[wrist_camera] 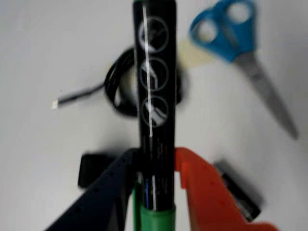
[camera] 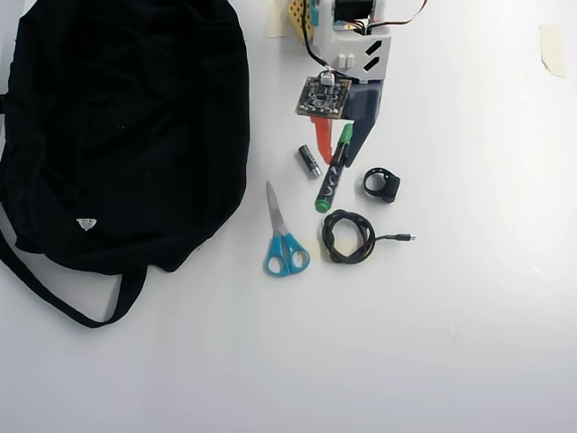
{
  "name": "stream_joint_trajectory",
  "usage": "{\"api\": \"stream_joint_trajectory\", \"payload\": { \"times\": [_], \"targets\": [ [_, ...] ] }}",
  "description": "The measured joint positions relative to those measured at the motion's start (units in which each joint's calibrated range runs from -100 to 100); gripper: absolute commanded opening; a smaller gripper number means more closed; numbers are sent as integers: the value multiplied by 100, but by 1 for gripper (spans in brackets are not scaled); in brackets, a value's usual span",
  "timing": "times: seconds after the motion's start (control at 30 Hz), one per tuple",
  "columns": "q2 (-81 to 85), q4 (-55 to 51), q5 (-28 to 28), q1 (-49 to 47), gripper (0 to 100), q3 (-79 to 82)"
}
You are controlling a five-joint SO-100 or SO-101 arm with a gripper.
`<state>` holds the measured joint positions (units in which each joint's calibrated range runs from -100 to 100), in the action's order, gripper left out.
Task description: Put the green marker into the black bag
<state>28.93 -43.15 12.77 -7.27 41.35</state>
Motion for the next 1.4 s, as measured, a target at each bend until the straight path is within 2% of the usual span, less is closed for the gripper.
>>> {"api": "stream_joint_trajectory", "payload": {
  "times": [0.27, 0.43, 0.67, 0.83, 0.97, 1.07, 1.2, 1.27, 1.4],
  "targets": [
    [0, -223, 20, 411, 2, -291],
    [0, -661, 20, 1146, 2, -385],
    [-8, -833, -259, 2182, 2, -385],
    [-8, -919, -518, 3211, 2, -495],
    [-42, -919, -855, 4600, 2, -794],
    [-722, -988, -913, 5136, 2, -1470],
    [-2980, -1005, -913, 5555, 2, -3388],
    [-3611, -1005, -913, 5856, 2, -3616],
    [-3728, -1116, -791, 6143, 4, -3451]
  ]
}}
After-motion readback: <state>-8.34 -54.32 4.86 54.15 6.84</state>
